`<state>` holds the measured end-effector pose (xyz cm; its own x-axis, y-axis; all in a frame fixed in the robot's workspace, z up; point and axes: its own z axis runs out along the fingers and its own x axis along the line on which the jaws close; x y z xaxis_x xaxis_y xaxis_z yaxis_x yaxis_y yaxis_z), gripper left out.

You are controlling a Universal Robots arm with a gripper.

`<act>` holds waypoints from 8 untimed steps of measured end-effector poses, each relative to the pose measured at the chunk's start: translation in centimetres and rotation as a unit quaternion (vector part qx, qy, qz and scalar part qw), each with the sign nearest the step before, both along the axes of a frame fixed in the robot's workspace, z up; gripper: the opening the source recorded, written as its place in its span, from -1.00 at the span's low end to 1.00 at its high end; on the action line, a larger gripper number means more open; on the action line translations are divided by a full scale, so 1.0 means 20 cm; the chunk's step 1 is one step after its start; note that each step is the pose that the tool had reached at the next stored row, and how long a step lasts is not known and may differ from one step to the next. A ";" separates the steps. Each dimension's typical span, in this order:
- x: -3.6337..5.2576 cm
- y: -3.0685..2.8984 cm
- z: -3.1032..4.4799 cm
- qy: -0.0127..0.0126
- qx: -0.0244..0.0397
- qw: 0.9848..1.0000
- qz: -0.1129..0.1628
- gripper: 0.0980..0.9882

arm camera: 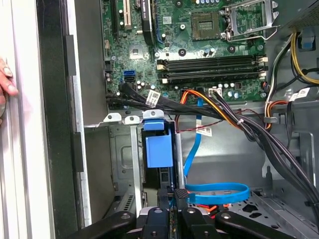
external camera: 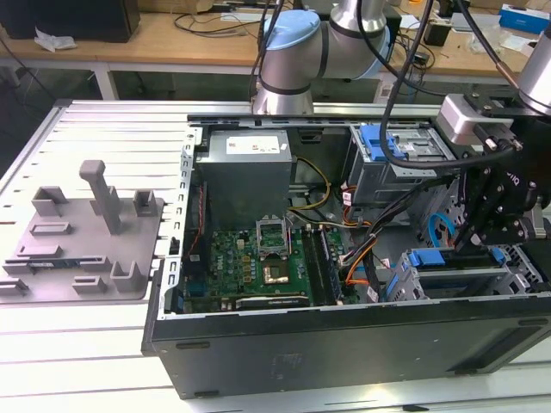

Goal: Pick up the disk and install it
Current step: 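Insert the second disk wire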

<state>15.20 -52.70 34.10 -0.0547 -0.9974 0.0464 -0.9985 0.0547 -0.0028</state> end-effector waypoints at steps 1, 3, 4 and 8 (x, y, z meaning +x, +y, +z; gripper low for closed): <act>0.000 0.000 -0.002 0.000 0.000 1.000 0.000 -0.86; 0.000 0.000 -0.003 0.000 0.000 1.000 0.001 -0.86; 0.000 0.000 -0.003 0.000 0.000 1.000 0.001 -0.86; 0.000 0.000 0.008 -0.001 0.000 1.000 0.001 -0.71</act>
